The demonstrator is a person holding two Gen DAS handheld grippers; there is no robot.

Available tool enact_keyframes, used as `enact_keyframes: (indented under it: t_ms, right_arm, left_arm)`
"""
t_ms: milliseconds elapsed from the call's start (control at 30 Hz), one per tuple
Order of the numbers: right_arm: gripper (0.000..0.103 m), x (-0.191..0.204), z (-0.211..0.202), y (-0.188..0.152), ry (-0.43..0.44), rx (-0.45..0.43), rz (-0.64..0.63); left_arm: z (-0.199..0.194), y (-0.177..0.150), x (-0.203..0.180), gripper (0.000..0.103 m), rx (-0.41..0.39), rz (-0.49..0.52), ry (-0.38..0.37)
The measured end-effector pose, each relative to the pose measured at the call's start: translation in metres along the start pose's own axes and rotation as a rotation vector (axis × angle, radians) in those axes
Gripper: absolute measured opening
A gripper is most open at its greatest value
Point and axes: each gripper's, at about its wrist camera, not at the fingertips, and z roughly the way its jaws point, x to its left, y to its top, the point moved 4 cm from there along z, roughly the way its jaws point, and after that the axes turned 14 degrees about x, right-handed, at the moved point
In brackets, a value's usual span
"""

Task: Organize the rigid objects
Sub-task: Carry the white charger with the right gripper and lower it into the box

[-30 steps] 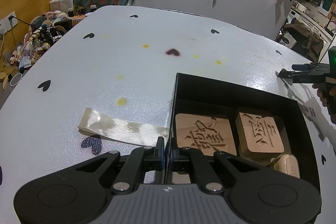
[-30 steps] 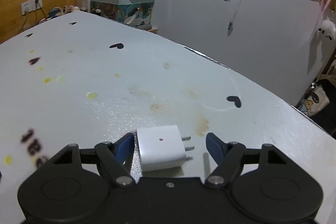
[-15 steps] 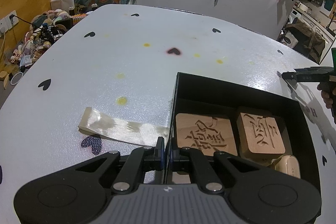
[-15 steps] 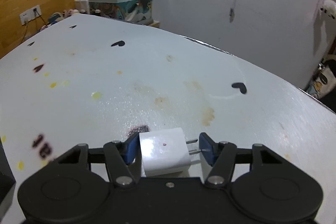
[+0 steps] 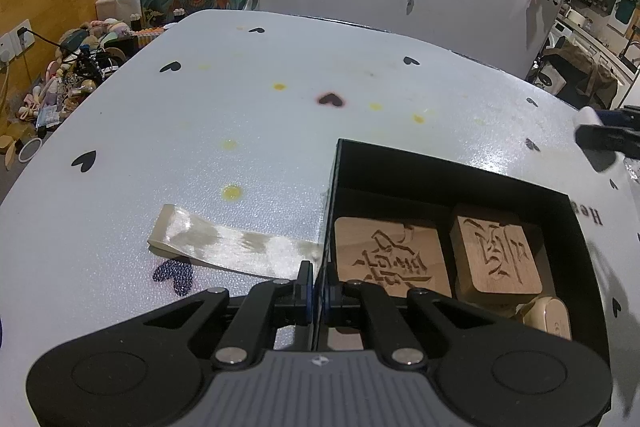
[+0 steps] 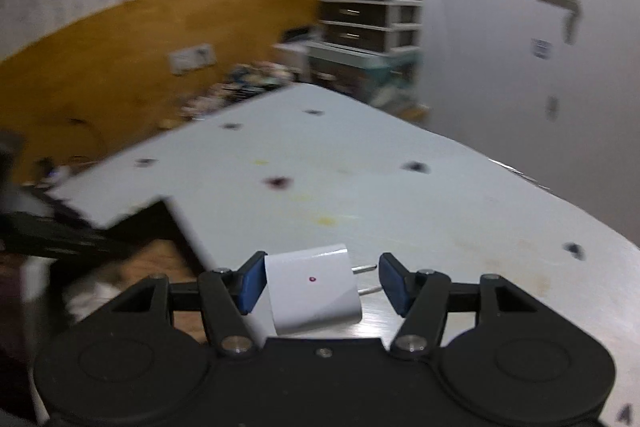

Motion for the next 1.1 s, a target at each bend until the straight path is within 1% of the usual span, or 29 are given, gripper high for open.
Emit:
enact_keyframes:
  t_ms: [67,233,367,467,533,633,733,867,933,1100]
  right_arm:
    - [0.061,0.019,-0.003,0.001,0.052,0.008,-0.03]
    - [0.061,0.065,-0.001,-0.004,0.171,0.071,-0.122]
    - [0.062,0.093,0.005,-0.014,0.244,0.15,-0.179]
    - [0.062,0.11,0.013,-0.022,0.325,0.231,-0.207]
    - [0.062,0.121,0.017,-0.029,0.32,0.259,-0.239]
    - [0.062,0.132,0.024,-0.035,0.278,0.302,-0.292]
    - [0.062,0.142,0.032,-0.038,0.218,0.346,-0.361]
    - [0.062,0.153,0.043,-0.04,0.168,0.376,-0.417]
    - [0.062,0.152,0.046,-0.037,0.178,0.378,-0.412]
    - [0.063,0.156,0.051,-0.034,0.236,0.395,-0.378]
  left_arm:
    - [0.0,0.0,0.0,0.004,-0.001,0.001,-0.001]
    - [0.0,0.0,0.0,0.004,-0.003,0.002,-0.001]
    - [-0.001,0.0,-0.001,0.004,-0.005,0.003,-0.001]
    - [0.0,0.0,0.0,0.004,-0.005,0.004,-0.001]
    - [-0.001,0.0,0.0,0.004,-0.006,0.004,-0.001]
    - [-0.001,0.0,0.0,0.004,-0.005,0.004,0.0]
    - [-0.001,0.0,0.0,0.004,-0.005,0.004,-0.001]
    - [-0.001,0.0,-0.001,0.004,-0.006,0.004,-0.002]
    - [-0.002,0.0,-0.001,0.004,-0.008,0.003,-0.004]
    - [-0.002,0.0,-0.001,0.005,-0.009,0.003,-0.009]
